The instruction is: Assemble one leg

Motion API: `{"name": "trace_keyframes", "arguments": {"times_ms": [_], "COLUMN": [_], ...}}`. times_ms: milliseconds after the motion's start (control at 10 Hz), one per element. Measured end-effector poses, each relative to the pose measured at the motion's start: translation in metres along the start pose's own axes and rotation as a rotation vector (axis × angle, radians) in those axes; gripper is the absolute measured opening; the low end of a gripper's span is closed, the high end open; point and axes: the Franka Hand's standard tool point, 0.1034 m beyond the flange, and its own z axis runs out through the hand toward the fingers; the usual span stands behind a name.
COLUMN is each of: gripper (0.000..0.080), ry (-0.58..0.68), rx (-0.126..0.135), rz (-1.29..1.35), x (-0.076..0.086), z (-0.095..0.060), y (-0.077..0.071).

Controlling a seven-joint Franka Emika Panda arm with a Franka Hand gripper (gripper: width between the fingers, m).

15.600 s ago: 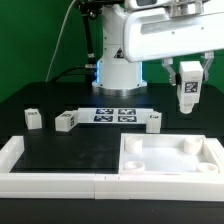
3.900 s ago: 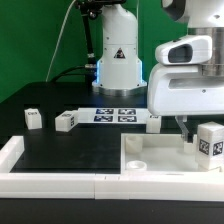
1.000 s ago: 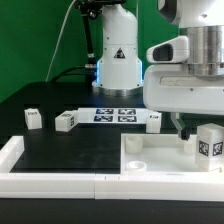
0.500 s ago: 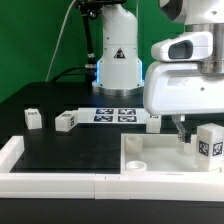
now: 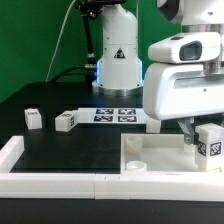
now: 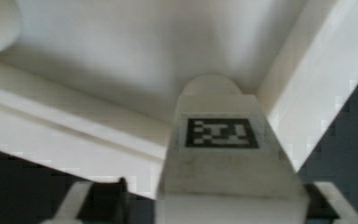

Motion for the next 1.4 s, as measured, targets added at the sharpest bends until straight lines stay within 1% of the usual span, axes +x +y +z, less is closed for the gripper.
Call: {"name": "trace_keyframes", "arguments": {"times_ms": [100,200,400,500,700,900,1100,1300,1400], "gripper": [0.0394,0.0293,0.0293,0.0293,0.0293,0.0293,0.0293,0.0293,0.0293], "ry": [0.000,-0.001,-0.003,-0.006,-0.013,-0.012,-0.024,-0.034,-0.034], "rx": [0.002,0.010,0.028,0.033,0.033,0.032,0.048,0.059,0.057], "rz": [0.024,0.153,0.419,0.554,0.842,1.060,1.381,1.627,1.666], "x": [-0.0004,-0.0008,-0.0007,-0.0012,-0.0029,-0.0039,-0.0046,-0.0041,-0.0038], "z": [0.0003,0.0008,0.0013,0.0020,0.0032,0.0042,0.0044,0.0048,0.0045], "y": [-0.0003,-0.0015,-0.0054,-0.0056,-0.0054,-0.0055,-0.0060,-0.0091,-0.0097]}}
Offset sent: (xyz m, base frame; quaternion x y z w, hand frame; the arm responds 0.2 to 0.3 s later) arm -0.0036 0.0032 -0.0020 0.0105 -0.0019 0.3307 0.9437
